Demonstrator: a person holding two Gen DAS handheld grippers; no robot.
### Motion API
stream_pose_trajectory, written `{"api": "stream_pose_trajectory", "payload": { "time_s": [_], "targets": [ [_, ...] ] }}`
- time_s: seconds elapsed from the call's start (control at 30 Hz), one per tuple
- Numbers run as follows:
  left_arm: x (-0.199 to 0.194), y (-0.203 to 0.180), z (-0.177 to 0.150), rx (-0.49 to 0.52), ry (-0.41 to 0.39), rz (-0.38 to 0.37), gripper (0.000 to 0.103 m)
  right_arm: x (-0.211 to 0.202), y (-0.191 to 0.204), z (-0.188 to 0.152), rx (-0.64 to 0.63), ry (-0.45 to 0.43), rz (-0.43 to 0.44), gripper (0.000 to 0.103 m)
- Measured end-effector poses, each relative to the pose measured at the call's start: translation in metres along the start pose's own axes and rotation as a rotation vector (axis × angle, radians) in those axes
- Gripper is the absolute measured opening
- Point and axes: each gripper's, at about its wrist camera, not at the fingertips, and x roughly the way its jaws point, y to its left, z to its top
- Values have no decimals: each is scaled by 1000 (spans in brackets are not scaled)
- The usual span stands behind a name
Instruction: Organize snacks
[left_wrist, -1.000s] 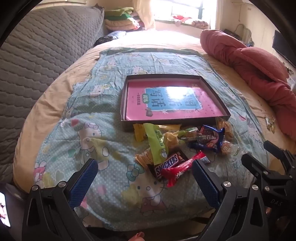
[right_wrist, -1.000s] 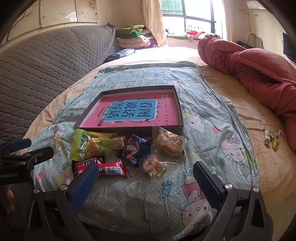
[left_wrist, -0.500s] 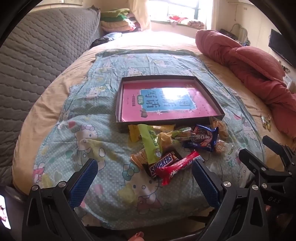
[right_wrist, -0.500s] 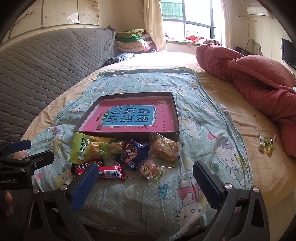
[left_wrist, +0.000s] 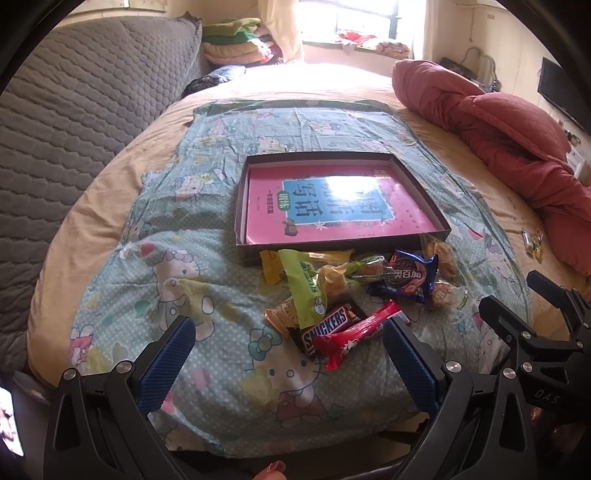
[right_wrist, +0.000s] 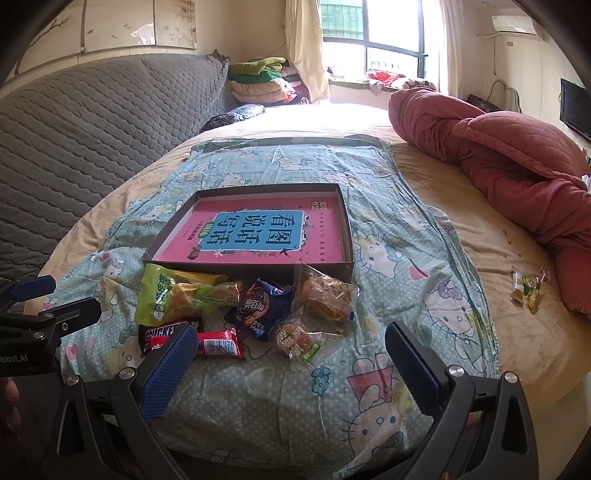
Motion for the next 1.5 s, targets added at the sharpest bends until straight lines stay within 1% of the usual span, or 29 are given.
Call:
{"api": "stream_pose_trajectory", "payload": {
  "time_s": [0.53, 1.5],
  "targets": [
    [-2, 2, 3, -5, -8, 4, 101, 2, 1, 0, -5, 4, -12, 102],
    [5, 1, 0, -13, -3, -6, 101, 4, 3, 3, -18, 5, 6, 102]
  ]
}}
